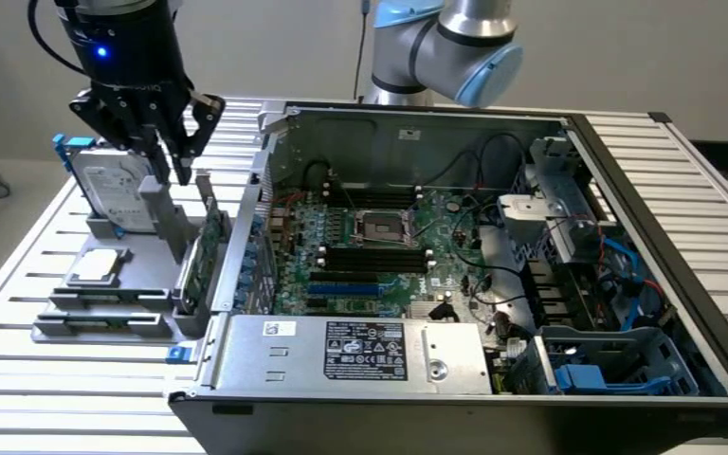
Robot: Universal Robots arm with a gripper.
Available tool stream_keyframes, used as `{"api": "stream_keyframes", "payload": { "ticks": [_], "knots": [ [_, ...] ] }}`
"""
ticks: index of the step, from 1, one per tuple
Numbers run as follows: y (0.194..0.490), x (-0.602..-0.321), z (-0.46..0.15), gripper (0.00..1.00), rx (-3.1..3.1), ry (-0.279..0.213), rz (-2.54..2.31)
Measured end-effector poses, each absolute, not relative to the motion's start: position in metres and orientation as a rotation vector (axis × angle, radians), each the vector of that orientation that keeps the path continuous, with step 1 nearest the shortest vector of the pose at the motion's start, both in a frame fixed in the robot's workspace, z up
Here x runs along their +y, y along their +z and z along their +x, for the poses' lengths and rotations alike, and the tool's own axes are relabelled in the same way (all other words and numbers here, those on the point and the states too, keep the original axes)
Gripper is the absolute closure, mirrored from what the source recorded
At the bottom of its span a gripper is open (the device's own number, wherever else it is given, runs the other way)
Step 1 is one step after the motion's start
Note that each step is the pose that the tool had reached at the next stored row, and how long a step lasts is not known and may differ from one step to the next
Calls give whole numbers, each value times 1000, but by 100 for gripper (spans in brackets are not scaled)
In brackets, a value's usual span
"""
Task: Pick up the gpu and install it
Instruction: 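Pick up the gpu and move the gpu toward the slot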
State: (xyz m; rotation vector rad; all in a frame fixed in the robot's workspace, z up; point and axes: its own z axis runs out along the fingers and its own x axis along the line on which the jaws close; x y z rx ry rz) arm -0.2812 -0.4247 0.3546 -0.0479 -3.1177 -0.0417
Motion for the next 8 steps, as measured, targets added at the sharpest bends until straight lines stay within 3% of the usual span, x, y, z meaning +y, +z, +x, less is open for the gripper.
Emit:
{"api": "stream_keyframes", "payload": {
  "ticks": [2,3,8],
  "knots": [
    [355,-425,-281,70,-3117,-42,-48],
    [354,-425,-281,64,-3117,-41,-48],
    [346,-426,-282,64,-3118,-41,-47]
  ]
}}
